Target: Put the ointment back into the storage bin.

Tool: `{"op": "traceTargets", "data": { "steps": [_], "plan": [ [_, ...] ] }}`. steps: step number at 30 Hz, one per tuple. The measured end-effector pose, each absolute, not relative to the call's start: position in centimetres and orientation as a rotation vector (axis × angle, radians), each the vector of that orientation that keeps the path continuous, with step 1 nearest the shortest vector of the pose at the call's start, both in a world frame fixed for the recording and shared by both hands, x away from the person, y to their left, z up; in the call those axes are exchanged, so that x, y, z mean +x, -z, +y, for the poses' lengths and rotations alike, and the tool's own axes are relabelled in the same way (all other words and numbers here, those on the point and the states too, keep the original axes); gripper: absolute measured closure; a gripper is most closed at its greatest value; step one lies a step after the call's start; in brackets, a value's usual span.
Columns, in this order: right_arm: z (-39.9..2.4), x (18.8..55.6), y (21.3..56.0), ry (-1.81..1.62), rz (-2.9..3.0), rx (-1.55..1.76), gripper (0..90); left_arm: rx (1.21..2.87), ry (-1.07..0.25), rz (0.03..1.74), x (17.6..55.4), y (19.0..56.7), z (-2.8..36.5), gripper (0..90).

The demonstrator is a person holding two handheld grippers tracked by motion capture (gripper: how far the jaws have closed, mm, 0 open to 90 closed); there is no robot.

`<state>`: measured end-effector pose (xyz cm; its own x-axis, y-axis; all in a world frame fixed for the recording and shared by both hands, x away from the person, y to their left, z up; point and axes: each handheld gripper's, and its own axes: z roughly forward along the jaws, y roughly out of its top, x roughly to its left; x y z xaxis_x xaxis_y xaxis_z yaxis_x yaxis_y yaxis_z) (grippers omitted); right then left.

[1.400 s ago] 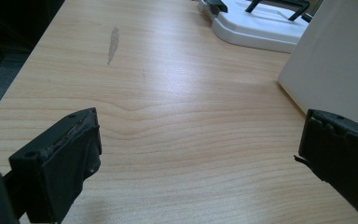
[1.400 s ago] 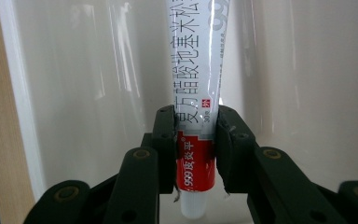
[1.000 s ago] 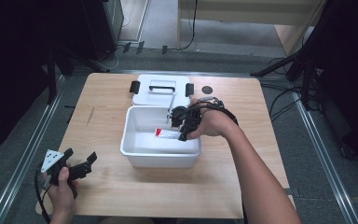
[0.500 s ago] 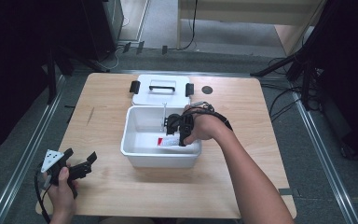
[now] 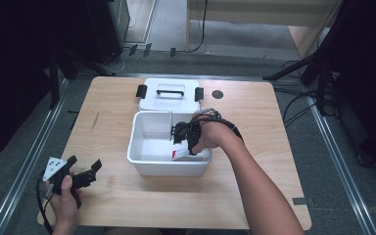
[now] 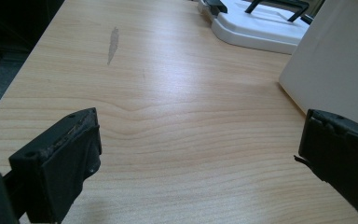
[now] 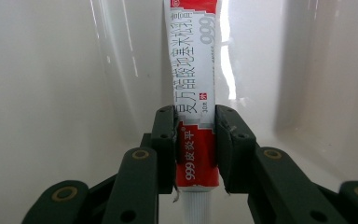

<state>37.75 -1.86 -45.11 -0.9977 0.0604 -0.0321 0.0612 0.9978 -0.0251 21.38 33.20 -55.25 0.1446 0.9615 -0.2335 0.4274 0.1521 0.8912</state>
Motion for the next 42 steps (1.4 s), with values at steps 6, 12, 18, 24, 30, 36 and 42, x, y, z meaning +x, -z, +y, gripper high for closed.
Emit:
{"op": "traceTargets", "data": {
  "steps": [6, 12, 18, 24, 30, 36, 42],
  "plan": [
    [-2.2, 37.8, 44.6, -0.004, 3.112, 0.116, 70.9, 1.438, -0.685, 1.443, 21.4, 55.3, 33.2, 0.0],
    [-2.6, 37.6, 43.1, -0.087, 3.102, 0.165, 72.7, 1.437, -0.683, 1.440, 21.4, 55.2, 33.2, 0.0],
    [-3.3, 37.7, 41.5, -0.151, 3.091, 0.220, 81.5, 1.436, -0.684, 1.440, 21.4, 55.3, 33.2, 0.0],
    [-4.4, 37.5, 39.4, -0.234, 3.083, 0.296, 84.1, 1.436, -0.685, 1.440, 21.4, 55.2, 33.2, 0.0],
    [-5.5, 37.3, 37.7, -0.299, 3.064, 0.306, 84.4, 1.438, -0.685, 1.441, 21.4, 55.2, 33.2, 0.0],
    [-7.7, 36.9, 35.8, -0.343, 3.042, 0.361, 84.4, 1.436, -0.683, 1.441, 21.4, 55.3, 33.2, 0.0],
    [-9.7, 36.8, 35.0, -0.346, 3.027, 0.398, 84.0, 1.437, -0.685, 1.441, 21.4, 55.2, 33.2, 0.0]
  ]
}}
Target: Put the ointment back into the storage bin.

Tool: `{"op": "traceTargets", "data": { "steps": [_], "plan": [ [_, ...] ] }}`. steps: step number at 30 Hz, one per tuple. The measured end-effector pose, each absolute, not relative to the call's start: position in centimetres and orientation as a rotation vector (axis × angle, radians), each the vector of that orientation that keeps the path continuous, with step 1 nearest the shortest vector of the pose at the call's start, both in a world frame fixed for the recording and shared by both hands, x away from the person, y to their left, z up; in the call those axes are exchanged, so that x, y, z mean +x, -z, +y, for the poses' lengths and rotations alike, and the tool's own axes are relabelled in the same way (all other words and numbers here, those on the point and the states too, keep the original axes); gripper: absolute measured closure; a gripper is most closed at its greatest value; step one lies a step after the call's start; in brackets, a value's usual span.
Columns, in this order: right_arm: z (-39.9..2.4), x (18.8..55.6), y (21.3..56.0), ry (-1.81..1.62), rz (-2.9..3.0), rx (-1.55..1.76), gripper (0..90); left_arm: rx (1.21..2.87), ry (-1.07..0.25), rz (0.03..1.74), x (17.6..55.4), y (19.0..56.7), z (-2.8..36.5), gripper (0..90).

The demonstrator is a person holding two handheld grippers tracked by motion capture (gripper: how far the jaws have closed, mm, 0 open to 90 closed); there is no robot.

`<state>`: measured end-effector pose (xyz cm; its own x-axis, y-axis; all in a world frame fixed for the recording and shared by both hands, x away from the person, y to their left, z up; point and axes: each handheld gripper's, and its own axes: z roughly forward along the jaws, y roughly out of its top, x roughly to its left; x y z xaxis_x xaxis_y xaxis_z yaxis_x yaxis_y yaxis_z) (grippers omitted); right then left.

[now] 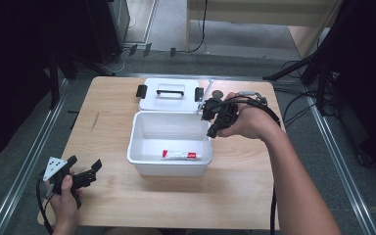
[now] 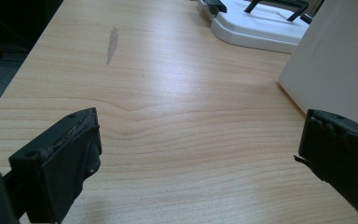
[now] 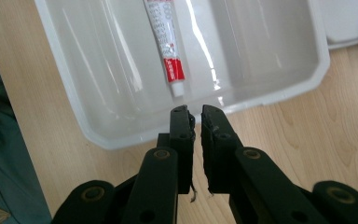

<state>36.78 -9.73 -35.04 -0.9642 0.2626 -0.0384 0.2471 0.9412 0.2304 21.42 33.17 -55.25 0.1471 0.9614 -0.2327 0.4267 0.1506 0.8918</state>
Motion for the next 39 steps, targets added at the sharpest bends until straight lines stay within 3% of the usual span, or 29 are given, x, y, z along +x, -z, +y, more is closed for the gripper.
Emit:
{"op": "traceTargets", "data": {
  "steps": [17, 22, 23, 29, 30, 39],
  "plan": [
    [-14.0, 36.7, 36.6, -0.337, 3.029, 0.515, 73.9, 1.432, -0.684, 1.440, 21.4, 55.3, 33.2, 0.0],
    [-15.1, 36.6, 37.6, -0.327, 3.030, 0.542, 65.3, 1.434, -0.682, 1.441, 21.4, 55.2, 33.2, 0.0],
    [-15.6, 36.7, 38.0, -0.341, 3.017, 0.580, 59.9, 1.435, -0.683, 1.440, 21.4, 55.2, 33.2, 0.0],
    [-16.9, 36.8, 39.2, -0.317, 2.990, 0.709, 56.1, 1.437, -0.684, 1.440, 21.4, 55.2, 33.2, 0.0],
    [-17.4, 36.6, 39.7, -0.316, 2.979, 0.744, 51.2, 1.435, -0.684, 1.442, 21.4, 55.2, 33.2, 0.0],
    [-19.2, 36.2, 41.5, -0.291, 2.923, 0.876, 39.1, 1.437, -0.685, 1.440, 21.3, 55.2, 33.2, 0.0]
  ]
}}
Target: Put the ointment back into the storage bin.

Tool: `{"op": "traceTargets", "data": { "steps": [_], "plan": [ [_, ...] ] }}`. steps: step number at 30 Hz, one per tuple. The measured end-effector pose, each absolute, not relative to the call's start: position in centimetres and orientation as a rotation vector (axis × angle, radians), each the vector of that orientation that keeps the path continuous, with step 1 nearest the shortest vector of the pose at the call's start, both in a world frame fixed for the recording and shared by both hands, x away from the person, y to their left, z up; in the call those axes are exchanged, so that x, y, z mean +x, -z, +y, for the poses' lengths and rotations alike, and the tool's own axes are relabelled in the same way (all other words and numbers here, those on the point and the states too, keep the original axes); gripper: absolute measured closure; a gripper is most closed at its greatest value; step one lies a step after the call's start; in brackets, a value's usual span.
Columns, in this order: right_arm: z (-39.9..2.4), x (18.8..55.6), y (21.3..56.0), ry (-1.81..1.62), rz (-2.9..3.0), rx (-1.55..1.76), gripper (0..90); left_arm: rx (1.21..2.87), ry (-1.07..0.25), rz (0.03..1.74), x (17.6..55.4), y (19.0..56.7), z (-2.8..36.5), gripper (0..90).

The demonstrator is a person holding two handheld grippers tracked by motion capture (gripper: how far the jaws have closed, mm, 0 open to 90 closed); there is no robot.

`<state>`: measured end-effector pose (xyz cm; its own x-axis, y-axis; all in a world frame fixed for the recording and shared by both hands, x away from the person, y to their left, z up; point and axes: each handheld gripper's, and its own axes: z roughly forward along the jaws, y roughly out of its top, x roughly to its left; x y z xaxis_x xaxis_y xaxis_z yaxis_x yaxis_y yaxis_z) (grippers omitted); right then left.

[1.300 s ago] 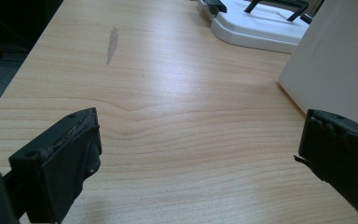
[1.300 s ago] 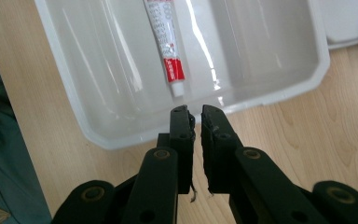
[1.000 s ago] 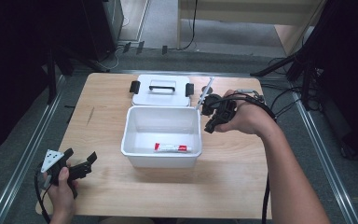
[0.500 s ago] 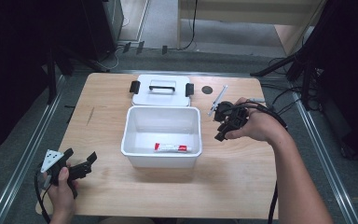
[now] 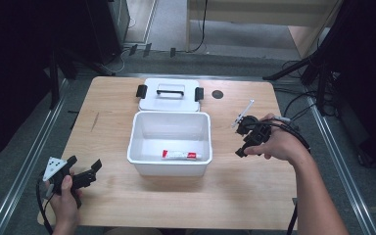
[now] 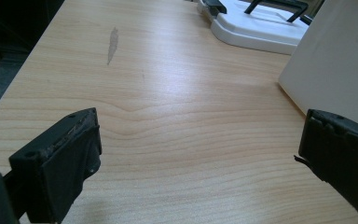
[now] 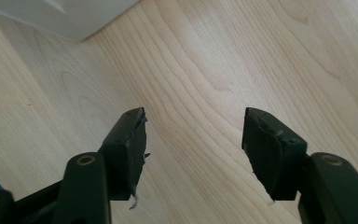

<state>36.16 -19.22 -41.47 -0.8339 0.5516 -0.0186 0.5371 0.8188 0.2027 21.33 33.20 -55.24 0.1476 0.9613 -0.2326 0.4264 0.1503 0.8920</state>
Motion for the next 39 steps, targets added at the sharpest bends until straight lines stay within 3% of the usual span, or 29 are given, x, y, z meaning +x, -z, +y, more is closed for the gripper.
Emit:
{"op": "traceTargets", "data": {
  "steps": [21, 39],
  "plan": [
    [-24.3, 34.4, 45.7, -0.590, 2.627, 1.110, 25.3, 1.437, -0.689, 1.439, 21.3, 55.2, 33.2, 0.0],
    [-27.8, 31.4, 50.2, -0.891, 2.279, 1.315, 6.8, 1.433, -0.686, 1.437, 21.3, 55.3, 33.2, 0.0]
  ]
}}
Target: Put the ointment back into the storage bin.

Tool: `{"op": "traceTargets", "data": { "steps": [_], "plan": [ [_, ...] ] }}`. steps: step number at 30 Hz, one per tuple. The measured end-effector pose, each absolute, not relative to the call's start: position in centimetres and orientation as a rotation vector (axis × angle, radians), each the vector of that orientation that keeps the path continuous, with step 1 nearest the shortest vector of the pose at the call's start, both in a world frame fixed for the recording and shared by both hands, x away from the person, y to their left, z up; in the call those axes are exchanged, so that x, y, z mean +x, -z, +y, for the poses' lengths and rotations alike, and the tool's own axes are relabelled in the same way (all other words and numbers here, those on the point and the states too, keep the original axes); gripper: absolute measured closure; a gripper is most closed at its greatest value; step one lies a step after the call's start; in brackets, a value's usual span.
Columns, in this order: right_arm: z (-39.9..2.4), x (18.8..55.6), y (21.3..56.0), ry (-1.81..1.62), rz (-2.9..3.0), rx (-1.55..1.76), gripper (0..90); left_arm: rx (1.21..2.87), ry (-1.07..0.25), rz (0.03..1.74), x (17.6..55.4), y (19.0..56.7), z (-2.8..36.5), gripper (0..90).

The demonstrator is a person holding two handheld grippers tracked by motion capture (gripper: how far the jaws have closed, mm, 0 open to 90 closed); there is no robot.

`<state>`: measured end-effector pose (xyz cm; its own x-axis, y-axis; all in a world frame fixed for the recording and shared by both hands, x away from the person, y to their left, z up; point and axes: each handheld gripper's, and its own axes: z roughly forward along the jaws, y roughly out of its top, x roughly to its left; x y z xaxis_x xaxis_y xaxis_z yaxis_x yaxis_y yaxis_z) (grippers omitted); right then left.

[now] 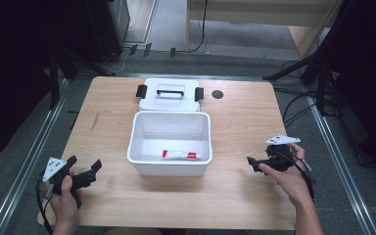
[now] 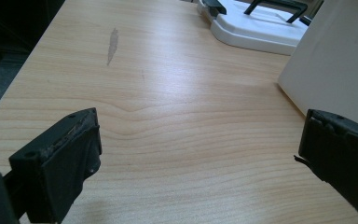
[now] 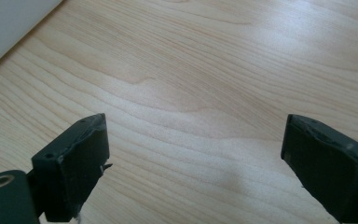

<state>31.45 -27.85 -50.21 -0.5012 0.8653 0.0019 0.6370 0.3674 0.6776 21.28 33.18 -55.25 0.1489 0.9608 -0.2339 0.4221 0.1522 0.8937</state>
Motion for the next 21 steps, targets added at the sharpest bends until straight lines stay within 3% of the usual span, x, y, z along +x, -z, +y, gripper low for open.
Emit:
{"op": "traceTargets", "data": {
  "steps": [21],
  "plan": [
    [-32.2, 27.9, 53.6, -1.066, 2.022, 1.490, 8.2, 1.433, -0.684, 1.437, 21.3, 55.3, 33.2, 0.0]
  ]
}}
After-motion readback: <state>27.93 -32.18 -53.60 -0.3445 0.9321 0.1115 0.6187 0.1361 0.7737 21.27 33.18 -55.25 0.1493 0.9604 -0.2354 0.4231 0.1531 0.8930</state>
